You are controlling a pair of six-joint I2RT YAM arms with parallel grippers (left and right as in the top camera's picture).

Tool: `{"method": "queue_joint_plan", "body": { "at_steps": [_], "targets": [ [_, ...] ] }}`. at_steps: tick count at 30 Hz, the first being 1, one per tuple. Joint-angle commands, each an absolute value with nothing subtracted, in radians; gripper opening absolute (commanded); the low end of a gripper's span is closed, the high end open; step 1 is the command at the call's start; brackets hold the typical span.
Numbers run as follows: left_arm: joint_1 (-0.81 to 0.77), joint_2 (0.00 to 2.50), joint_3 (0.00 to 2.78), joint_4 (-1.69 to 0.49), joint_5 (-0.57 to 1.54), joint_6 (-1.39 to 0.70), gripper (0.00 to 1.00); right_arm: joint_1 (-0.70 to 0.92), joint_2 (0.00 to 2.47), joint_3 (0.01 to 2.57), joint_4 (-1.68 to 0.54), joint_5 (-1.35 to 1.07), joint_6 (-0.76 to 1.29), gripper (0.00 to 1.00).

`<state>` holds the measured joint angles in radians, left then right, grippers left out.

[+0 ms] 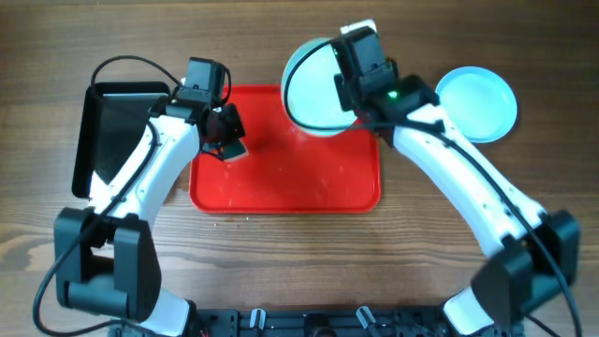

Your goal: Clean dirty plates on tray and stack at the side

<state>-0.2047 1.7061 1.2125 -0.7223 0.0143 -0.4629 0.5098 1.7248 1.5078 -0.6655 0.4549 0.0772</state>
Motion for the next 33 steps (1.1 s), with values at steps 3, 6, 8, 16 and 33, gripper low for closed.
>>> {"method": "queue_joint_plan", "body": {
  "at_steps": [3, 6, 8, 16, 33],
  "targets": [
    [-0.198, 1.736, 1.210, -0.715, 0.047, -0.480, 0.04, 0.630, 1.695, 1.518, -0.628, 0.915, -0.283, 0.04],
    [-0.198, 1.740, 1.210, -0.697, 0.105, -0.479, 0.04, 0.671, 1.698, 1.517, -0.631, 0.926, -0.303, 0.04],
    [-0.198, 1.740, 1.210, -0.678, 0.147, -0.479, 0.04, 0.699, 1.699, 1.512, -0.653, 0.907, -0.252, 0.04],
    [-0.198, 1.740, 1.210, -0.651, 0.286, -0.471, 0.04, 0.660, 1.732, 1.348, -0.751, 0.393, 0.316, 0.04],
    [-0.280, 1.784, 1.158, -0.641, 0.039, -0.445, 0.04, 0.648, 1.901, 1.298, -0.671, 0.271, 0.448, 0.04]
  ]
}}
